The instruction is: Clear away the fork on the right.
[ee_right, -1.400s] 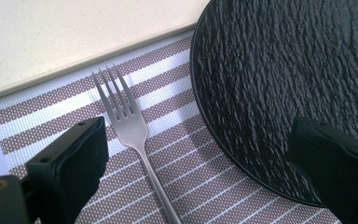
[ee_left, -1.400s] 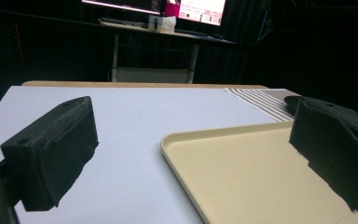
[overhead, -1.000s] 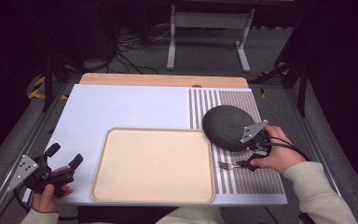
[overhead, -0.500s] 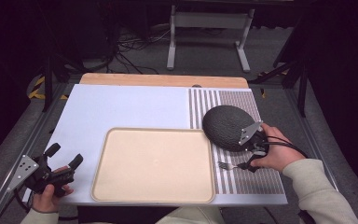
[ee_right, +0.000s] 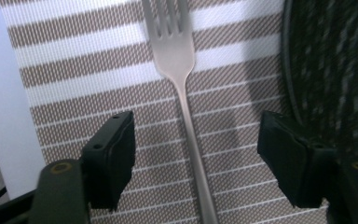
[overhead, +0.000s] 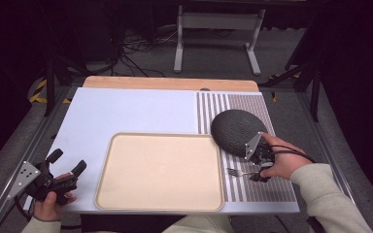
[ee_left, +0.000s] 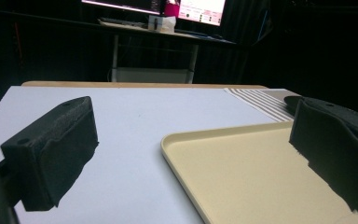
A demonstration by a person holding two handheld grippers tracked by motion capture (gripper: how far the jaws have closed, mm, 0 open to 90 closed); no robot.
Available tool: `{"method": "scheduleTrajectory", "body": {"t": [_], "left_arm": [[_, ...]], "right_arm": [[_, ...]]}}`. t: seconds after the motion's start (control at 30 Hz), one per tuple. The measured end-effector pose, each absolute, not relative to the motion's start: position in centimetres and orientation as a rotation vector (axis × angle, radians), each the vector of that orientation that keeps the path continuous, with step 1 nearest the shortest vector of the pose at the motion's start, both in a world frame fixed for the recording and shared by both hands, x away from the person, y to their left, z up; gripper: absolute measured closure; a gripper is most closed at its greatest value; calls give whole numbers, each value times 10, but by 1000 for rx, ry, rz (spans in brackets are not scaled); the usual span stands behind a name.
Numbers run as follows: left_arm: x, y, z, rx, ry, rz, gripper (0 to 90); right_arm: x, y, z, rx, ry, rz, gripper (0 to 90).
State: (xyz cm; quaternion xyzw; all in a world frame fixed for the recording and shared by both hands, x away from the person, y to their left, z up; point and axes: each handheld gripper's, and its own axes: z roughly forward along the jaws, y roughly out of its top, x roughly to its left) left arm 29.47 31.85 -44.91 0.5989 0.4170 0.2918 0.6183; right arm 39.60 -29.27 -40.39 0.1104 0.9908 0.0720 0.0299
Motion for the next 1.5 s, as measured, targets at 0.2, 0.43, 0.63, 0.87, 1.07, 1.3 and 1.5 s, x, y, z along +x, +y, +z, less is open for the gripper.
{"method": "scheduleTrajectory", "body": {"t": [0.2, 0.43, 0.63, 0.87, 1.07, 1.3, 1.5], "left_arm": [[295, 318, -449, 1378, 959, 671, 16], [295, 318, -449, 1376, 962, 668, 16], [295, 318, -450, 1374, 965, 668, 16], [295, 318, -450, 1373, 965, 666, 16], [295, 318, -450, 1373, 965, 666, 16], [295, 319, -450, 1373, 966, 667, 16], [295, 318, -449, 1373, 965, 668, 16]], "right_arm": [[398, -293, -407, 340, 3082, 64, 474], [402, -291, -407, 202, 3107, -58, 673], [406, -288, -412, 139, 3128, -110, 743], [406, -286, -413, 61, 3146, -141, 833], [405, -287, -413, 57, 3142, -133, 837], [405, -287, -413, 82, 3147, -120, 839], [403, -286, -402, 111, 3130, -77, 839]]}}
